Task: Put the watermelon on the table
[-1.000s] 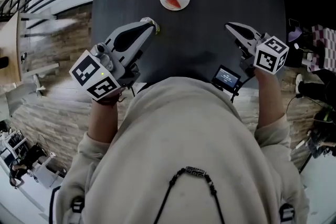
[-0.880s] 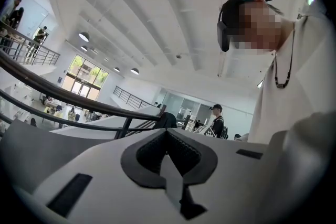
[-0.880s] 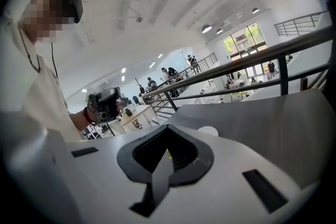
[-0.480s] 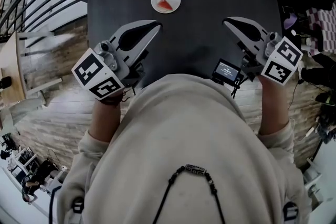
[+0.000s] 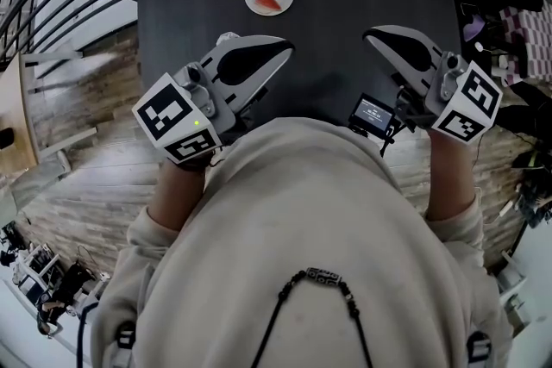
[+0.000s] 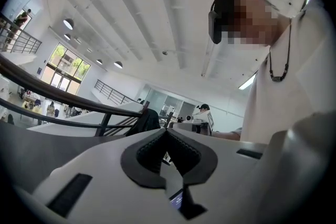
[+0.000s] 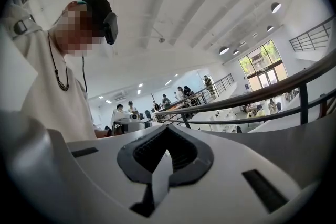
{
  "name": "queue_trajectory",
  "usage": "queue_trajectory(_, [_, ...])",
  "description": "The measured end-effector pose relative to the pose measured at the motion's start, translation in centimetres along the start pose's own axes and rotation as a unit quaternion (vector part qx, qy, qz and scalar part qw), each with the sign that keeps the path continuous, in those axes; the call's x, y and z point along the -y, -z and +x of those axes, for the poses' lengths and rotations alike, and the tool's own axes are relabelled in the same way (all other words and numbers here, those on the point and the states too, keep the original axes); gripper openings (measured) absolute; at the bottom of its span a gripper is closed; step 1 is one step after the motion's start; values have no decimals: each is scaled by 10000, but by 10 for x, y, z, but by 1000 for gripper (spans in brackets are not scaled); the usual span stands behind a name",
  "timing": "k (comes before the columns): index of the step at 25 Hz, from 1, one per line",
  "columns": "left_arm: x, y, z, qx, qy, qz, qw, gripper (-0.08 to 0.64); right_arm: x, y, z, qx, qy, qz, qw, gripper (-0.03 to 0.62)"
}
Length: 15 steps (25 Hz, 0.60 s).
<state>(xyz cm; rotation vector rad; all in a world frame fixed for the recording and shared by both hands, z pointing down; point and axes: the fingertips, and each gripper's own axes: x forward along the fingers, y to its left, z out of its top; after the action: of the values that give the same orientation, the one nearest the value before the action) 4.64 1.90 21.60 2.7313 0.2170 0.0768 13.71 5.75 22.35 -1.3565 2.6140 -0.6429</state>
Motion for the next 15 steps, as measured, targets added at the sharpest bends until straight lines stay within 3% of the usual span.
queue_trajectory(8, [17, 8, 4, -15, 80, -17, 10000, 6, -14, 2, -5, 11, -92, -122, 9999, 15])
queue_trajectory(15, [0, 1, -3, 45, -48, -43, 10000, 6, -11, -2, 7, -11, -147, -149, 9998, 15])
